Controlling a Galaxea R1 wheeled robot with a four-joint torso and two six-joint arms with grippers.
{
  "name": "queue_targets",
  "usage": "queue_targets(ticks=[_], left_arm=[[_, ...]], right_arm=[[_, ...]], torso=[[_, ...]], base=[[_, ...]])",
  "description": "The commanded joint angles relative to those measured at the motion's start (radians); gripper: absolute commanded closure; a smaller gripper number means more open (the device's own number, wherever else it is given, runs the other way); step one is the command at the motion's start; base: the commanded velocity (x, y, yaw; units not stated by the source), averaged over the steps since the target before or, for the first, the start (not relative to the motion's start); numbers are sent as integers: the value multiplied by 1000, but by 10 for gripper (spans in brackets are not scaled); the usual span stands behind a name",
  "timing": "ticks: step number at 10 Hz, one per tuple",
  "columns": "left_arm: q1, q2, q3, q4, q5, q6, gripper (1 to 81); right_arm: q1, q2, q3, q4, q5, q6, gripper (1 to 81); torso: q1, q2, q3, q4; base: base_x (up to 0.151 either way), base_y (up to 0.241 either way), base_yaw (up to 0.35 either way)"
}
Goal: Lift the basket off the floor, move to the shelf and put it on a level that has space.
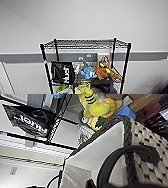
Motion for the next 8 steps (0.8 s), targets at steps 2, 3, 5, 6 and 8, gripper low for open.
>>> queue_targets(ticks=[2,3,5,6,8], left_arm=[[-113,-23,46,11,13,-2,811],[-113,-23,46,11,13,-2,811],[-113,-23,46,11,15,-2,811],[-113,-23,46,11,15,-2,811],[-113,-23,45,11,15,-2,811]], right_arm=[[116,-15,55,-32,-26,-1,811],[114,-17,56,-32,-26,-1,811],[114,-15,53,-31,-26,-1,811],[116,-17,55,-31,-26,-1,811],[116,-17,58,-31,-26,-1,811]], torso=[[0,0,0,0],[0,0,0,0],[0,0,0,0],[0,0,0,0],[0,0,0,0]], base=[[135,0,0],[135,0,0],[133,0,0],[125,0,0],[104,0,0]])
